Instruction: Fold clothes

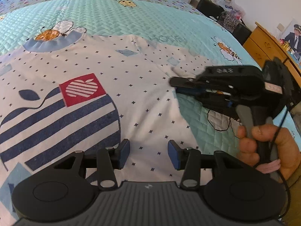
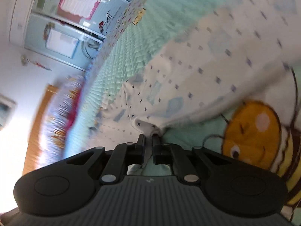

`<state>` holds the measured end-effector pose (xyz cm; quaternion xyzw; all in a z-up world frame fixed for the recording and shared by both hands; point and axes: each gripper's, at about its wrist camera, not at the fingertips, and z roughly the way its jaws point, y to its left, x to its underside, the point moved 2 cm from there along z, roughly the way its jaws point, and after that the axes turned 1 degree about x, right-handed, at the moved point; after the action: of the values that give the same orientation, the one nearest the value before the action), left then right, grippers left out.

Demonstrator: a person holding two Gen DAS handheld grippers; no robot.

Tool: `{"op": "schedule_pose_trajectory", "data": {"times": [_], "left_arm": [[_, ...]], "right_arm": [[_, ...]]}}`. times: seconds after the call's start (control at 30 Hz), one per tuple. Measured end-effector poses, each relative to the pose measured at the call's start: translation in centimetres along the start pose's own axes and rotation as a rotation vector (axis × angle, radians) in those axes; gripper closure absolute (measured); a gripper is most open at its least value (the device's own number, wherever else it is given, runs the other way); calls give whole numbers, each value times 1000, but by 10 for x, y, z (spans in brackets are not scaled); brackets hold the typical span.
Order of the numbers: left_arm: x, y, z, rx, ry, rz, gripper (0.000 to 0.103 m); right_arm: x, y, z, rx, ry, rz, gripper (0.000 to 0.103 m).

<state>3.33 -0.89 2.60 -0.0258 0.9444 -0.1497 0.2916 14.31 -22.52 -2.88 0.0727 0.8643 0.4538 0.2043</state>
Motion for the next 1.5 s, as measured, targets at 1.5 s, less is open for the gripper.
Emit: {"op": "schedule_pose_trajectory", "data": {"times": [1.5], "left_arm": [[171,137,-184,-186,-39,-361,46]], "right_arm": [[234,41,-125,171,114,-25,75]]}}
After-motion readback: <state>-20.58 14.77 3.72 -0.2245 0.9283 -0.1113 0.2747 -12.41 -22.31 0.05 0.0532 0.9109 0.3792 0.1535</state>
